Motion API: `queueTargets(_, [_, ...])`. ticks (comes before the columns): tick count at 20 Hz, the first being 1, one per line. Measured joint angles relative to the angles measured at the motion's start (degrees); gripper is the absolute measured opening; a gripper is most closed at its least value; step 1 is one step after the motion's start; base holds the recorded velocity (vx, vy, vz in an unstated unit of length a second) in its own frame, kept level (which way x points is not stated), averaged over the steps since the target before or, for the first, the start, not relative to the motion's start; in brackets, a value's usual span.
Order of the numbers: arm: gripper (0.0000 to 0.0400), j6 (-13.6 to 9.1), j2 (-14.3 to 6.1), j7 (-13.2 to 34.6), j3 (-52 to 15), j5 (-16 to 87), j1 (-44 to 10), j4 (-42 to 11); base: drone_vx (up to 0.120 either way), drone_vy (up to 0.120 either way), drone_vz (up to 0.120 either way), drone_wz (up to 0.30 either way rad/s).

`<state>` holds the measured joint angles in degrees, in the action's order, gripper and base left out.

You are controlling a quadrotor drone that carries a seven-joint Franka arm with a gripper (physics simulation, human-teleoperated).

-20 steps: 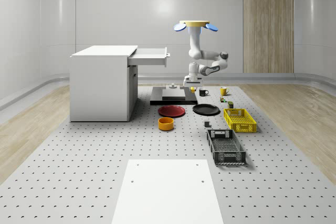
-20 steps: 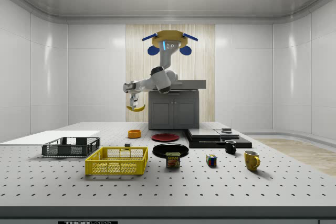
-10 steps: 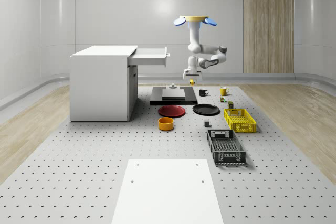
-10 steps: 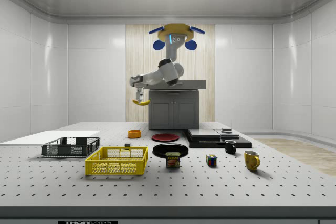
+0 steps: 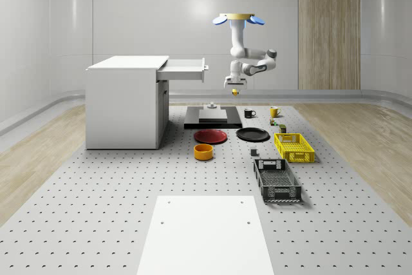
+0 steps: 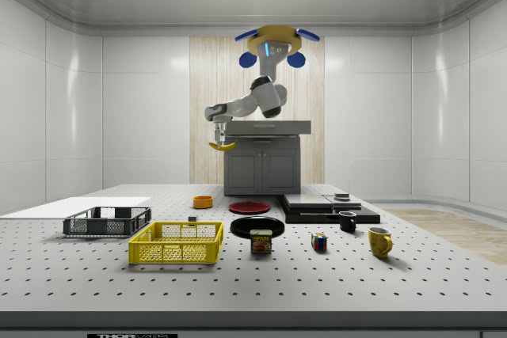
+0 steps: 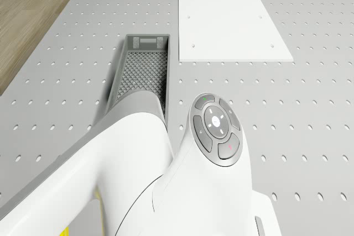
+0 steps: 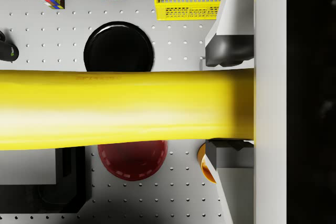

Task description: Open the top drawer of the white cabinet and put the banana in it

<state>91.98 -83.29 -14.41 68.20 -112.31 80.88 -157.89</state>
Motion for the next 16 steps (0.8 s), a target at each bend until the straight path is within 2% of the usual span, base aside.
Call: queueTargets(16, [0.0189, -0.1, 0.1, 0.0, 0.0, 0.0, 0.0, 0.0, -0.12, 0.0, 0.12, 0.0])
